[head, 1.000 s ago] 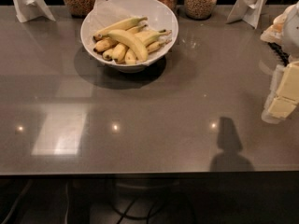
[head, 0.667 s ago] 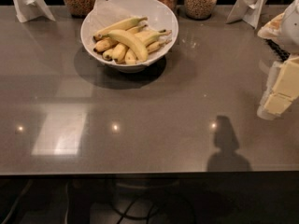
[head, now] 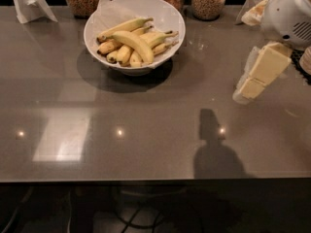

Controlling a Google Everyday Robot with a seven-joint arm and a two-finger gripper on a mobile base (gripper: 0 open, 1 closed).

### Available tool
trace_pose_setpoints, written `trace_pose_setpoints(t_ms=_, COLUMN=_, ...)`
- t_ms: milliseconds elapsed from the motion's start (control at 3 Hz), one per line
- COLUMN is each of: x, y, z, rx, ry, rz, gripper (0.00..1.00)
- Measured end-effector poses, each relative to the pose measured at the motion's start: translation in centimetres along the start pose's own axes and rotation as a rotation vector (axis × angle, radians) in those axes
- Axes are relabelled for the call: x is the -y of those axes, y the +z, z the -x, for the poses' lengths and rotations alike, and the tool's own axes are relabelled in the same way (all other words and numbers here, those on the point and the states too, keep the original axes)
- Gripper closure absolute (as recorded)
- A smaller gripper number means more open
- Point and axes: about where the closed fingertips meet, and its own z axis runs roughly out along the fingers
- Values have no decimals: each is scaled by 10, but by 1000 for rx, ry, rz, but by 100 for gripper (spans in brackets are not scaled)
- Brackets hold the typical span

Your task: Pick banana from white bowl

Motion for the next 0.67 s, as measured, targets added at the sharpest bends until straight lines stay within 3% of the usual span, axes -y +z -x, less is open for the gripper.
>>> trace_pose_setpoints(t_ms=667, x=27, y=30, z=74, rx=173, ry=10, rz=-4, gripper=0)
